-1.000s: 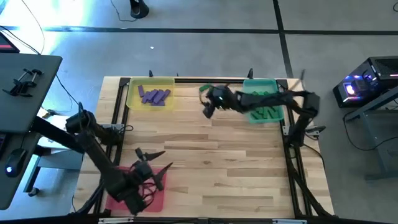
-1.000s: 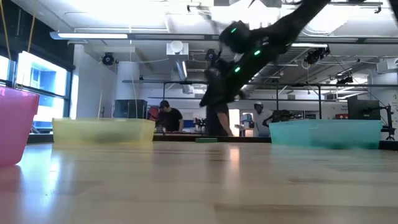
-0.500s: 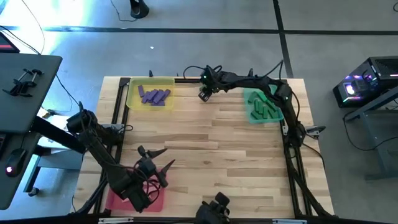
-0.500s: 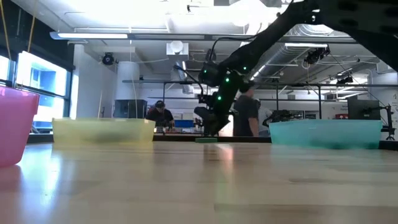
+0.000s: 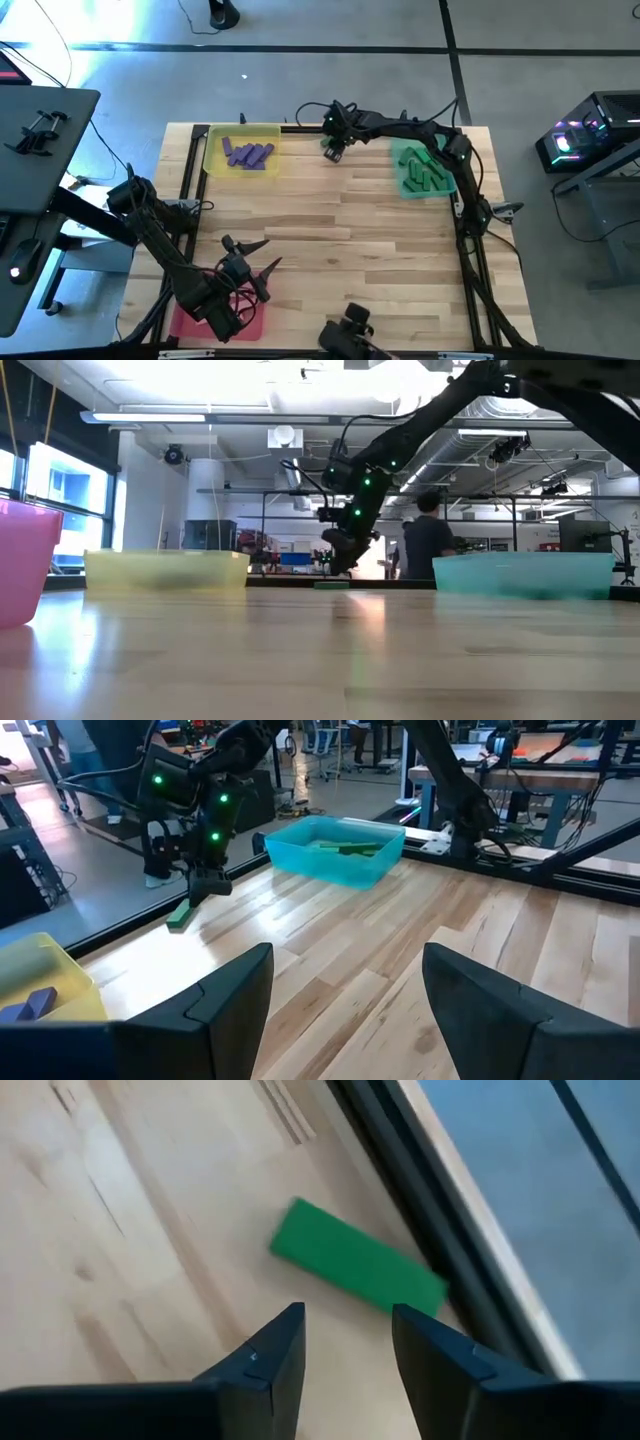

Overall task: Sort blocks
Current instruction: Put the green wooden block into the green bin

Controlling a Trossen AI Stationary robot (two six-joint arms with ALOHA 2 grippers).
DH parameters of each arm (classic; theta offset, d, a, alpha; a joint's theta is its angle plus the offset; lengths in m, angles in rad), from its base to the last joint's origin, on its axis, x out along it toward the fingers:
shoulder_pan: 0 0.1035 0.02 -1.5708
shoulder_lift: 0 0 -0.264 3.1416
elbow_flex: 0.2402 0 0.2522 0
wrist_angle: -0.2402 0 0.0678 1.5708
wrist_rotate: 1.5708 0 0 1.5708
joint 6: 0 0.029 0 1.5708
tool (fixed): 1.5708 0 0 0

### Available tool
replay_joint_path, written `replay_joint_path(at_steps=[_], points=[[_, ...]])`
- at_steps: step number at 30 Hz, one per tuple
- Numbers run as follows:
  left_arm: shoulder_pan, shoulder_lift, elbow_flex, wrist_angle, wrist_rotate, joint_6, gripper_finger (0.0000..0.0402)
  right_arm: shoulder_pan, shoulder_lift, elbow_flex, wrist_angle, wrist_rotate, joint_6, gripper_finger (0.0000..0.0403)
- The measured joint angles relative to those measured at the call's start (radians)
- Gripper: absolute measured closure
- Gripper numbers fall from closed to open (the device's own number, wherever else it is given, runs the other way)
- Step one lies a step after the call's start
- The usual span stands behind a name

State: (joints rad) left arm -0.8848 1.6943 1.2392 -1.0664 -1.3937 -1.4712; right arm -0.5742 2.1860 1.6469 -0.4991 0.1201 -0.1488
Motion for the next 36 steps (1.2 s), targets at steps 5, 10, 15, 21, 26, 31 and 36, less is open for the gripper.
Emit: replay_joint_path(at_steps=[5,10,15,21,26,31,36], points=[[0.001,0.000,0.000,0.000,-0.005,0.008,0.0158,-0.036,0.000,0.003,0.023,-0.025,-0.094,0.0290],[0.003,0.000,0.000,-0.004,-0.007,0.010,0.0158,-0.078,0.020,0.004,0.047,-0.114,-0.104,0.0334],[0.003,0.000,0.000,-0.004,-0.007,0.010,0.0158,-0.101,0.050,0.005,0.065,-0.134,-0.121,0.0373],[0.003,0.000,0.000,-0.005,-0.007,0.010,0.0158,-0.097,0.045,0.007,-0.009,-0.151,-0.146,0.0399],[0.003,0.000,0.000,-0.003,-0.006,0.017,0.0158,-0.074,0.011,0.022,-0.243,-0.152,-0.172,0.0401],[0.001,0.000,0.000,0.002,-0.002,0.017,0.0158,-0.022,-0.028,0.020,-0.405,-0.286,-0.199,0.0401],[-0.015,0.000,0.000,0.017,-0.001,0.017,0.0158,0.050,-0.050,0.014,-0.467,-0.423,-0.331,0.0401]])
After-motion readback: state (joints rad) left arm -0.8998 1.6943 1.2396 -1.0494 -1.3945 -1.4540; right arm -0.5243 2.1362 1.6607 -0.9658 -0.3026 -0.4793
